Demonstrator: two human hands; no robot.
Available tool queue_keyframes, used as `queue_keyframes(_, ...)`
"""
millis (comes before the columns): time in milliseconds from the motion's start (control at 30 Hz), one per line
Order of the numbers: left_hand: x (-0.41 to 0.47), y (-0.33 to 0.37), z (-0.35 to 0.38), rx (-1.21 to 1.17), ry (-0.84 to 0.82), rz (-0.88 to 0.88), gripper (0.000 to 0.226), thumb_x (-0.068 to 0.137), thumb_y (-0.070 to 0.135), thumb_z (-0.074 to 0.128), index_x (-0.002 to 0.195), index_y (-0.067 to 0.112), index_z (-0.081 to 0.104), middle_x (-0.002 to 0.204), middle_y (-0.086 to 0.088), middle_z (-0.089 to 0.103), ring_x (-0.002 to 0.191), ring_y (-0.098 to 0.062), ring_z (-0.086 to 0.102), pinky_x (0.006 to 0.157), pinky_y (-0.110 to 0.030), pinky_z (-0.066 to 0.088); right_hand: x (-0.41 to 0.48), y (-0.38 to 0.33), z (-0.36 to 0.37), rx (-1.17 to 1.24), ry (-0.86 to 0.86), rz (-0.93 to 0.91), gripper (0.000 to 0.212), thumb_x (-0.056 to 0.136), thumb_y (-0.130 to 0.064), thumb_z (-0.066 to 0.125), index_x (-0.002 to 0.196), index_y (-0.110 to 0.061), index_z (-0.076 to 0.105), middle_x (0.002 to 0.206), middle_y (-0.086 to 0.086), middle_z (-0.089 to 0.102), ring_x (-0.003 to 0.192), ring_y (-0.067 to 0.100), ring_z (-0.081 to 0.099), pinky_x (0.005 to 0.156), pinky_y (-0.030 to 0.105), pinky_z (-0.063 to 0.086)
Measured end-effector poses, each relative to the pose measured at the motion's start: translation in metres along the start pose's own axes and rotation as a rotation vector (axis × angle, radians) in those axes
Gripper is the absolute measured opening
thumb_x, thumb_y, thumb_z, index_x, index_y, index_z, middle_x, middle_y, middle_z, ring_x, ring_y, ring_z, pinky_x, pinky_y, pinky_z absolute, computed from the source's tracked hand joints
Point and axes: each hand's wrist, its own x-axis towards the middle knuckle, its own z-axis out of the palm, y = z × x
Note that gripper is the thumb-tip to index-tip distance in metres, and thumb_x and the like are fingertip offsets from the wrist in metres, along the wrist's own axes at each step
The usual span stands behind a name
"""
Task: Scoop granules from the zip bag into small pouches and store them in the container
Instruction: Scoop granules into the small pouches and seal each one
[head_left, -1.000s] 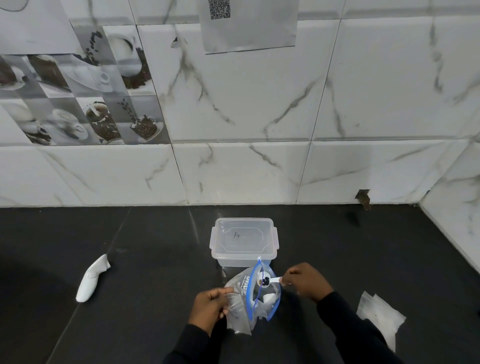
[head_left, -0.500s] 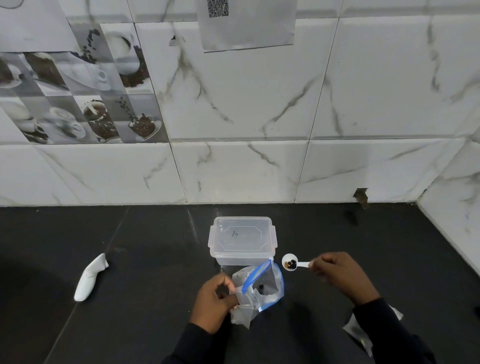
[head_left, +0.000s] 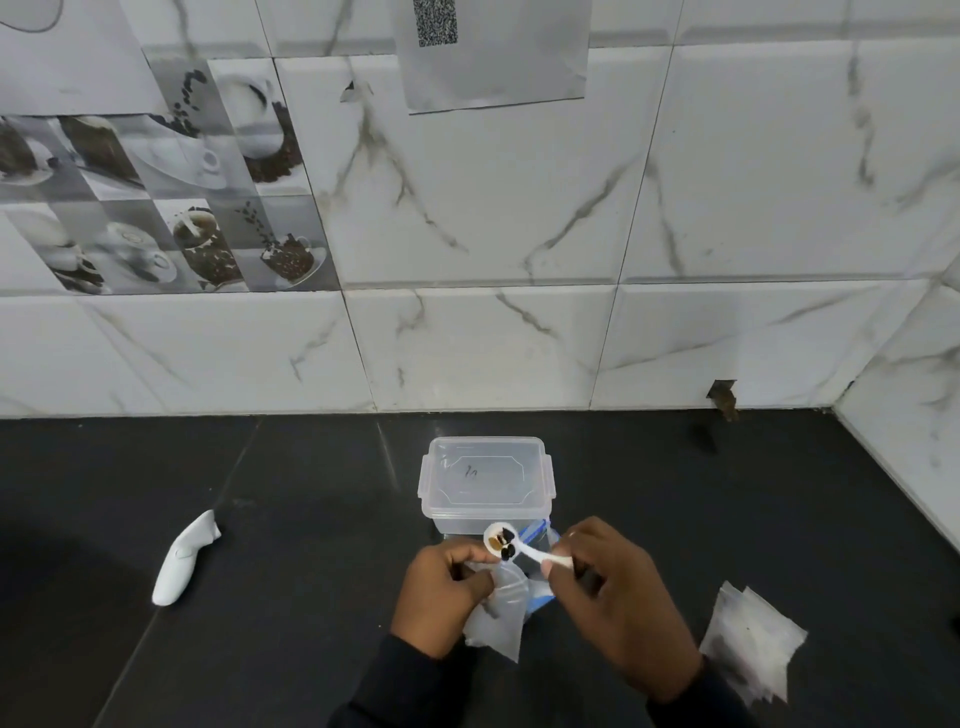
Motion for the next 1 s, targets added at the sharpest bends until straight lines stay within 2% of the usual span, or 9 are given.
queue_keyframes(100,-0.004,0.004,-0.005,-0.02,-0.02,0.016,0.018,0.08,-0.006,0.07,0.077,0.01,0.078,0.089,0.0,0.073,0.083,-0.015,0.07,0.075,-0.024,0.056,-0.016,0.011,0.02,-0.154,0.004,-0.065,0.013,0.089,-0.034,0.059,0.08,-0.028,0.065,0.086,-0.019,0.053,0.068,0.004,0.056,0.058,0.019,0.048)
queue_keyframes(200,-0.006,0.005,-0.009,-0.076,-0.041,0.023,0.025,0.081,-0.007,0.069,0.076,0.015,0.079,0.089,0.001,0.074,0.083,-0.015,0.071,0.073,-0.023,0.054,-0.025,0.015,0.028,-0.244,0.048,-0.125,0.011,0.088,-0.032,0.059,0.08,-0.028,0.065,0.08,-0.019,0.047,0.061,0.001,0.05,0.053,0.011,0.039)
queue_keyframes(333,-0.005,0.002,-0.007,-0.118,-0.012,0.027,0.023,0.079,-0.01,0.071,0.082,0.011,0.08,0.091,-0.002,0.075,0.08,-0.014,0.071,0.072,-0.024,0.053,-0.033,0.019,0.034,-0.31,0.157,-0.259,0.009,0.087,-0.024,0.062,0.088,-0.025,0.072,0.081,-0.011,0.059,0.06,0.006,0.055,0.052,0.017,0.041)
queue_keyframes(533,-0.003,0.005,-0.008,-0.109,-0.017,0.034,0.025,0.079,-0.006,0.074,0.094,0.013,0.08,0.1,0.001,0.076,0.092,-0.015,0.072,0.084,-0.03,0.059,-0.04,0.033,0.044,-0.432,0.35,-0.342,0.018,0.086,-0.018,0.069,0.1,-0.015,0.08,0.085,0.0,0.07,0.068,0.015,0.066,0.061,0.021,0.047)
queue_keyframes(667,-0.003,0.005,-0.009,-0.103,-0.022,0.037,0.025,0.08,-0.003,0.075,0.096,0.015,0.08,0.1,0.004,0.077,0.094,-0.012,0.071,0.087,-0.031,0.059,-0.042,0.036,0.048,-0.436,0.356,-0.33,0.02,0.086,-0.018,0.069,0.101,-0.013,0.08,0.085,0.001,0.071,0.069,0.013,0.067,0.065,0.02,0.047)
queue_keyframes(733,-0.002,0.004,-0.009,-0.123,-0.019,0.027,0.025,0.079,-0.004,0.075,0.095,0.014,0.08,0.1,0.003,0.077,0.095,-0.015,0.072,0.088,-0.033,0.059,-0.042,0.031,0.047,-0.328,0.32,-0.266,0.019,0.084,-0.016,0.072,0.101,-0.016,0.08,0.085,-0.004,0.07,0.067,0.007,0.064,0.063,0.014,0.046)
queue_keyframes(800,-0.002,0.003,-0.01,-0.149,0.002,0.013,0.025,0.079,-0.006,0.074,0.095,0.011,0.08,0.1,0.001,0.076,0.095,-0.017,0.072,0.089,-0.037,0.059,-0.039,0.02,0.039,-0.067,0.327,-0.094,0.017,0.082,-0.012,0.077,0.096,-0.02,0.08,0.079,-0.011,0.066,0.061,0.0,0.059,0.058,0.009,0.043)
queue_keyframes(900,-0.001,-0.004,-0.017,-0.156,0.022,-0.015,0.027,0.08,-0.007,0.072,0.097,0.012,0.079,0.102,0.003,0.077,0.095,-0.015,0.072,0.09,-0.035,0.058,-0.028,0.018,0.021,0.275,0.361,0.22,0.018,0.082,-0.005,0.078,0.079,-0.022,0.077,0.06,-0.006,0.063,0.051,0.0,0.051,0.052,0.013,0.041)
queue_keyframes(1000,0.001,-0.015,-0.026,-0.155,0.035,-0.034,0.029,0.08,-0.009,0.07,0.094,0.015,0.08,0.102,0.001,0.077,0.084,-0.015,0.07,0.083,-0.033,0.055,-0.014,0.041,-0.001,0.224,0.207,0.429,0.015,0.085,-0.012,0.075,0.073,-0.022,0.077,0.063,-0.004,0.068,0.057,0.005,0.058,0.057,0.02,0.045)
